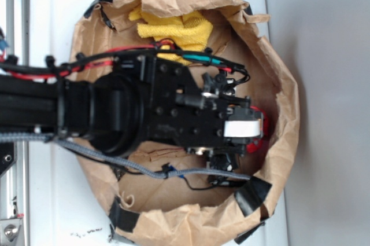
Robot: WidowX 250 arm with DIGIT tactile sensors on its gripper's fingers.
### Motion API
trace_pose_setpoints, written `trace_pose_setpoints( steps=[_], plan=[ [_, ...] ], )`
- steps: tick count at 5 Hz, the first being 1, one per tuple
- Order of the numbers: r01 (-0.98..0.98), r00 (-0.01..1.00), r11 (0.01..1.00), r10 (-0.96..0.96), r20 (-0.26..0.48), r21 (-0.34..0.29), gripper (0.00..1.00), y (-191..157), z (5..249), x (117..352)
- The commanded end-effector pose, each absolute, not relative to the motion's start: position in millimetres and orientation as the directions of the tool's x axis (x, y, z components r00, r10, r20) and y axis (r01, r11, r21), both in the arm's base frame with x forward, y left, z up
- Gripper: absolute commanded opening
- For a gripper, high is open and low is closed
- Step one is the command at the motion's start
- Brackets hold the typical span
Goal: Grab the red paper.
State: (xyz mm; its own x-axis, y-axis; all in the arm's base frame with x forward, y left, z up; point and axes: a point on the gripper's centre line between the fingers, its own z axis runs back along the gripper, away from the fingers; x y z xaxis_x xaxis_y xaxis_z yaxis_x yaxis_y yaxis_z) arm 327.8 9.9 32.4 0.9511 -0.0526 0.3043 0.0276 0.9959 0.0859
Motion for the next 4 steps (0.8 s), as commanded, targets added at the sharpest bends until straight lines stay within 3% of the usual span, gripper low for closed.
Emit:
trace_pose_setpoints(
  steps=[1,2,3,4],
  plan=[
    [-0.047,0.935,0.997,0.024,0.353,0.055,1.00,30.0,60.2,347.6],
    [-0.071,0.937,0.997,0.055,0.345,0.034,0.00,31.4,61.3,347.8],
    [-0.076,0.935,0.996,0.057,0.349,0.041,0.00,33.1,60.4,347.8],
    [-0.049,0.939,0.998,0.029,0.342,0.050,0.00,36.9,58.0,331.9]
  ],
)
